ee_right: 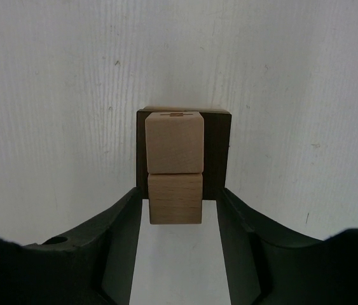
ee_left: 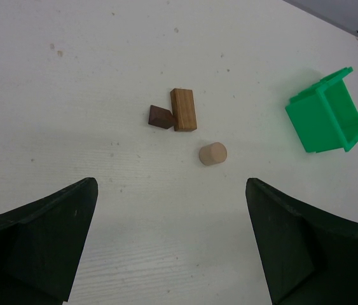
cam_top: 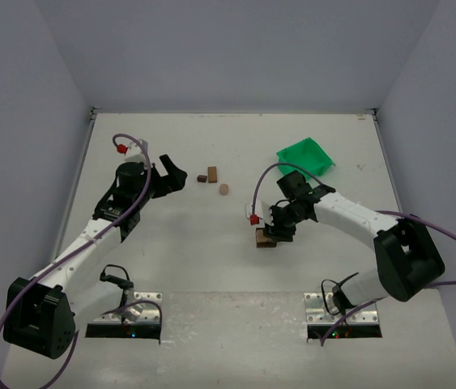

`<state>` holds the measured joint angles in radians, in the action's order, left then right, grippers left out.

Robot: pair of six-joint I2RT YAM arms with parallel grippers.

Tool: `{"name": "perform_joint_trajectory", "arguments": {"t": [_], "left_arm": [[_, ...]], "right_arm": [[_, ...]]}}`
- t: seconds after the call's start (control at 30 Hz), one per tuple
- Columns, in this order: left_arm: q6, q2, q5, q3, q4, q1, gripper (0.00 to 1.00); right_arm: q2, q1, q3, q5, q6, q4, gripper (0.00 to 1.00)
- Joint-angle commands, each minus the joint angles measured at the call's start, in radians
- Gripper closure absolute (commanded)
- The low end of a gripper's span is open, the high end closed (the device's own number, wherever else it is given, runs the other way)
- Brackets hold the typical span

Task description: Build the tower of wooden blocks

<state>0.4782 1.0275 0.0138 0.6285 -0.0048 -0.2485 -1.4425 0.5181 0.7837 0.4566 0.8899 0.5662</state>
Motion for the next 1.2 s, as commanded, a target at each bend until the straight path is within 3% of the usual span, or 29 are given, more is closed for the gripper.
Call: {"name": "perform_joint_trajectory", "arguments": {"t": [0.0, 0.23, 0.3, 0.37, 0.53, 0.8, 1.0, 1.1, 1.17], "left_arm": [[-0.011, -0.006, -0.016, 0.03, 0.022, -0.003, 0.0], [-0.015, -0.01, -0.044, 0.027, 0.019, -0.003, 0.0], [-0.016, -0.015, -0.043, 0.027, 0.012, -0.003, 0.0], [-0.016, -0.023, -0.044, 0.025, 0.008, -0.003, 0.0], [-0.001, -0.033, -0.068, 0.025, 0.012, -0.003, 0.0], [0.025, 0.043, -0.142, 0.037, 0.077, -0.055, 0.0], [0.051, 0.126, -0.178, 0.05, 0.13, -0.137, 0.0], [0.061, 0.15, -0.165, 0.045, 0.134, -0.17, 0.0], [0.072, 0.168, -0.185, 0.03, 0.153, -0.181, 0.01]], "right_arm": [[0.027, 0.005, 0.01, -0.018, 0.009, -0.024, 0.48], [0.09, 0.008, 0.041, -0.022, 0.037, 0.075, 0.27], [0.125, 0.008, 0.04, -0.015, 0.073, 0.121, 0.1], [0.167, 0.008, 0.044, -0.013, 0.097, 0.158, 0.01], [0.295, 0.008, 0.053, -0.035, 0.131, 0.175, 0.01], [0.36, 0.01, 0.162, -0.032, -0.05, -0.038, 0.01], [0.25, 0.011, 0.421, -0.092, -0.401, -0.199, 0.01], [0.2, 0.012, 0.539, -0.264, -0.569, -0.244, 0.01], [0.198, 0.01, 0.556, -0.465, -0.75, -0.315, 0.01]]}}
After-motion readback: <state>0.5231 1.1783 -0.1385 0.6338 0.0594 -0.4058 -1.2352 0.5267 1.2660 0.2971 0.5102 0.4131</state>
